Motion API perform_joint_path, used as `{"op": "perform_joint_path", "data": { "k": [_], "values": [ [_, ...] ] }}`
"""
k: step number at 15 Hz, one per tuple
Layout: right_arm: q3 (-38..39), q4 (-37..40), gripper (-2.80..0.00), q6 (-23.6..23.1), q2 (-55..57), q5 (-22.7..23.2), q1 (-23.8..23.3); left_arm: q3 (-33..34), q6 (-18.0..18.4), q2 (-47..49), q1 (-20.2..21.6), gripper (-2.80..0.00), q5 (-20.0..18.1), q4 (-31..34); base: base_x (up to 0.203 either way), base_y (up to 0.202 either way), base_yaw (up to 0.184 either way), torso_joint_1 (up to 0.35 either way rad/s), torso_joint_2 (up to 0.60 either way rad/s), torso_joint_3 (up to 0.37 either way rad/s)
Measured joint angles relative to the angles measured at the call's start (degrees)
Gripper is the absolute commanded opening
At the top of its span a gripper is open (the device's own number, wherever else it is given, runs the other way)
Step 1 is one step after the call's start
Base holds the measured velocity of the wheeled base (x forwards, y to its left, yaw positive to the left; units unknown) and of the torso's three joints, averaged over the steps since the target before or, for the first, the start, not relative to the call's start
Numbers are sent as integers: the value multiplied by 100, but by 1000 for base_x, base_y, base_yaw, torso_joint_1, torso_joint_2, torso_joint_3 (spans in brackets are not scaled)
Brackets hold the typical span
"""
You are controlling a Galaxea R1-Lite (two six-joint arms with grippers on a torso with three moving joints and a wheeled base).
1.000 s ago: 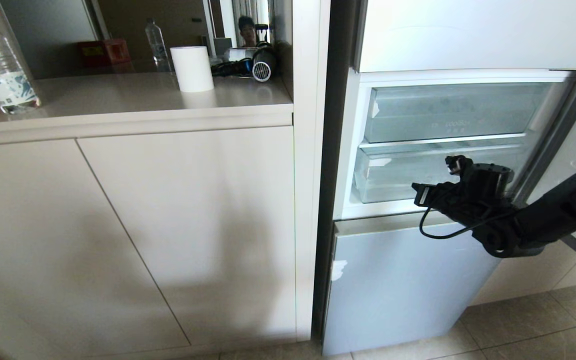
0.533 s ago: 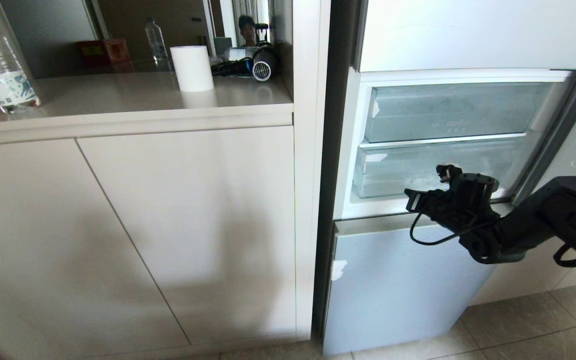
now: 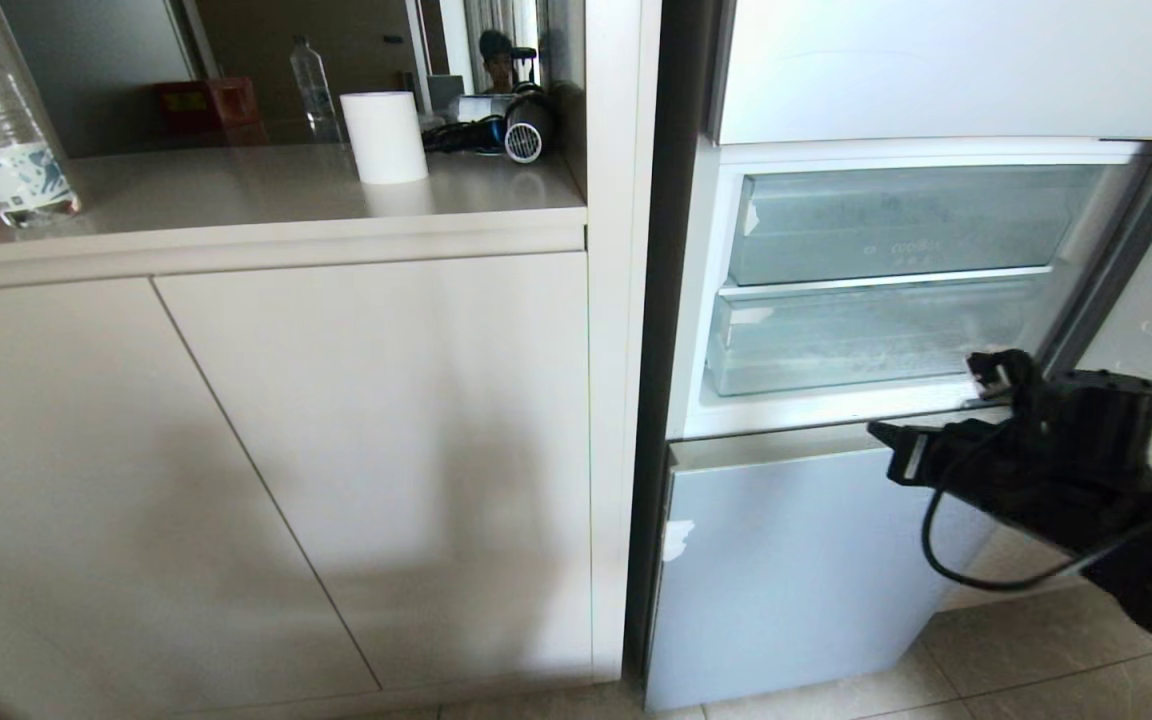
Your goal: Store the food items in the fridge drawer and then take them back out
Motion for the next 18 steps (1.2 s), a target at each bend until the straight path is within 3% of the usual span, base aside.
{"op": "perform_joint_path", "data": {
  "k": [3, 6, 10, 14, 16, 18],
  "values": [
    [1612, 42, -280, -99, -2036, -294, 4, 0, 0, 0, 0, -280, 0, -1, 0, 0, 0, 0, 0, 0],
    [2501, 715, -280, -232, -4149, -722, 0, 0, 1, 0, 0, -280, 0, -2, 0, 0, 0, 0, 0, 0],
    [2911, 2998, -280, -777, -7105, -1057, -48, 0, -3, 0, 0, -280, 0, -3, 0, 0, 0, 0, 0, 0],
    [2973, 5771, -280, -1487, -9449, -782, -248, 0, -6, 0, 0, -280, 0, -2, 0, 0, 0, 0, 0, 0],
    [2967, 6554, -280, -1521, -9989, -815, -311, 0, -6, 0, 0, -280, 0, -2, 0, 0, 0, 0, 0, 0],
    [3024, 6436, -280, -1441, -10228, -860, -327, 0, -6, 0, 0, -280, 0, -2, 0, 0, 0, 0, 0, 0]
  ]
}}
